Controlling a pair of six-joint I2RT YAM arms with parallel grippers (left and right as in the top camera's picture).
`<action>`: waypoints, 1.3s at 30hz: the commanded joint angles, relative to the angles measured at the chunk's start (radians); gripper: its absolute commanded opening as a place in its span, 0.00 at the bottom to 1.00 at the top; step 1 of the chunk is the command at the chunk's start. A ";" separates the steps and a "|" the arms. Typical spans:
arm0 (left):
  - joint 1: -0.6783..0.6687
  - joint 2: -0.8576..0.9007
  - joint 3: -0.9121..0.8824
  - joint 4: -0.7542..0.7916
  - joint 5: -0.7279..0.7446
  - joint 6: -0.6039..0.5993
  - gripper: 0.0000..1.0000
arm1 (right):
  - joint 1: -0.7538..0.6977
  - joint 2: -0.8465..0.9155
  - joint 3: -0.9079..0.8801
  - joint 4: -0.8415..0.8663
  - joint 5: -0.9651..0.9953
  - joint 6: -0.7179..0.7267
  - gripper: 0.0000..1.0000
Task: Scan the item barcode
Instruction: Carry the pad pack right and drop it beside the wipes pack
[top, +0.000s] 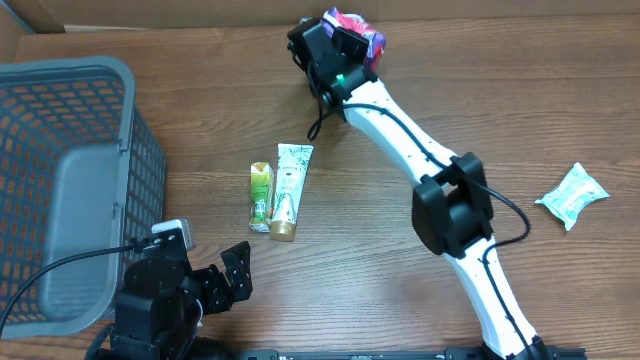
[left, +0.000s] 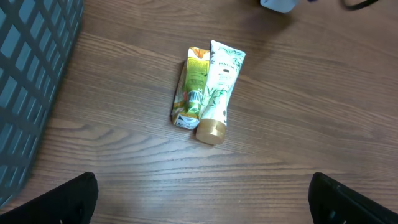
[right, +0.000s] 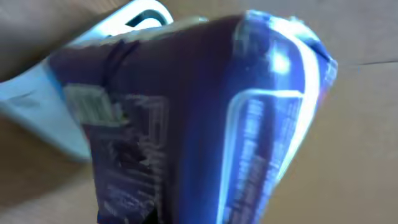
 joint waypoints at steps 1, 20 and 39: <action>0.000 -0.006 -0.003 0.001 -0.013 0.002 1.00 | 0.004 -0.256 0.016 -0.133 -0.204 0.167 0.04; 0.000 -0.006 -0.003 0.001 -0.013 0.002 1.00 | -0.315 -0.659 -0.011 -1.003 -0.522 1.032 0.04; 0.000 -0.006 -0.003 0.001 -0.013 0.002 1.00 | -0.941 -0.659 -0.874 -0.412 -0.914 1.336 0.17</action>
